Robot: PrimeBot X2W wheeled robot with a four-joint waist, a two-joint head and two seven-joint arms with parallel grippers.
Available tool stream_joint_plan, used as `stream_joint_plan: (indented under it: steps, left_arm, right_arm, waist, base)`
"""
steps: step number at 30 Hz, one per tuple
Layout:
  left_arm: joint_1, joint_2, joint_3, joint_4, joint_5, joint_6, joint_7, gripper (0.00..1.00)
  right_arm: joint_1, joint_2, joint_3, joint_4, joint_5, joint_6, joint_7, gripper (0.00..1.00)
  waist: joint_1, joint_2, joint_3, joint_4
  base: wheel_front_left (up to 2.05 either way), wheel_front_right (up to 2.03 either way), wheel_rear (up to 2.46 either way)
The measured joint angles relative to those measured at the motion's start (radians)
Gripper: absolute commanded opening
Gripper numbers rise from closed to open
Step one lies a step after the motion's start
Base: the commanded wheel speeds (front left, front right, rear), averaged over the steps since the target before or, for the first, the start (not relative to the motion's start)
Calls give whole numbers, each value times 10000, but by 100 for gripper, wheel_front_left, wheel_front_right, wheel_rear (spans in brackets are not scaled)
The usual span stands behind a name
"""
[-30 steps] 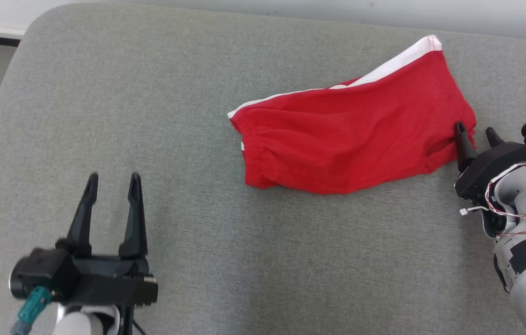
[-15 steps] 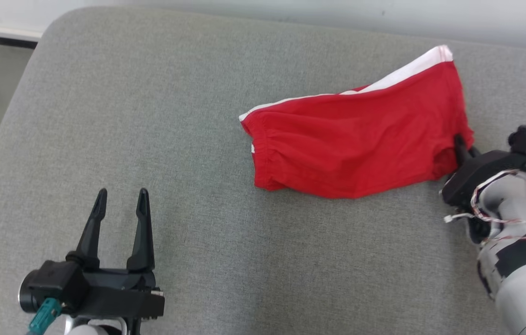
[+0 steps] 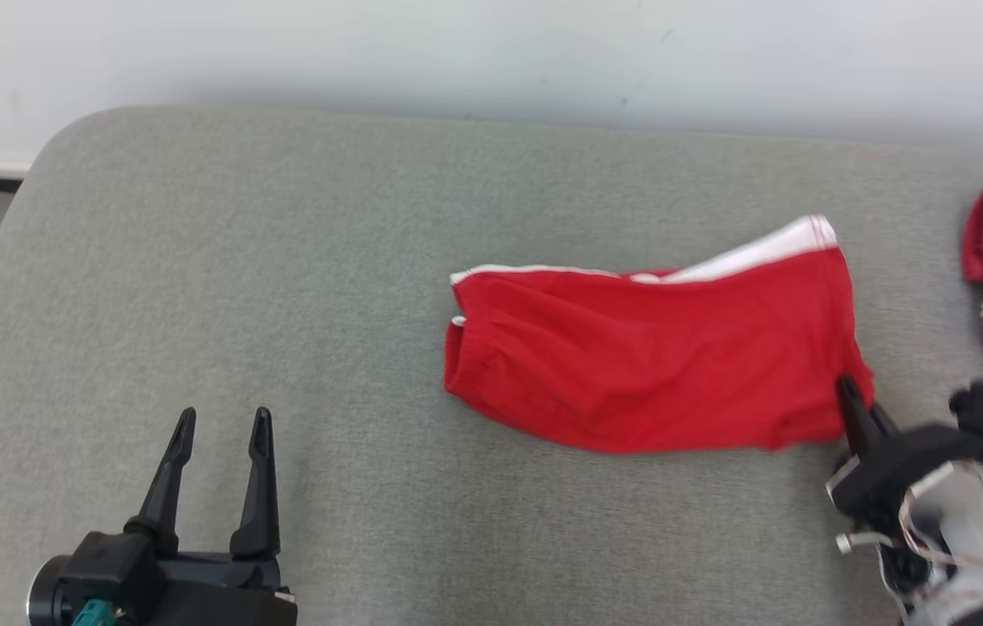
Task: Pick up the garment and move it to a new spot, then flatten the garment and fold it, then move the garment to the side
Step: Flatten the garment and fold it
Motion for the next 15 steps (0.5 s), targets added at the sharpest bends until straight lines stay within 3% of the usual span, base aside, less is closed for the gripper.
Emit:
stream_joint_plan:
  steps: [6, 7, 8, 9, 15]
  left_arm:
    - [174, 0, 27, 10, 13, 2, 0, 100]
    - [186, 0, 42, 4, 13, 2, -2, 100]
    - [218, 0, 44, 4, 13, 2, 0, 100]
    - [282, 0, 44, 4, 13, 0, -2, 100]
    - [460, 21, 36, 63, 13, 2, 0, 100]
  right_arm:
    - [1480, -268, -196, -1028, 213, 0, 282, 0]
    - [1616, -288, -232, -1151, 153, 0, 357, 32]
    - [1711, -330, -288, -1256, 36, 0, 391, 83]
    - [1742, -380, -382, -1354, -82, 0, 443, 100]
    - [1372, -688, -800, -1868, -857, 0, 1459, 100]
  waist:
    - [0, 0, -323, -312]
    - [0, 0, -370, -348]
    - [0, 0, -412, -381]
    - [0, 0, -454, -409]
    - [1, 0, -688, -471]
  base:
    - [0, 0, 0]
    - [0, 0, 0]
    - [0, 0, 0]
    - [0, 0, 0]
    - [0, 0, 0]
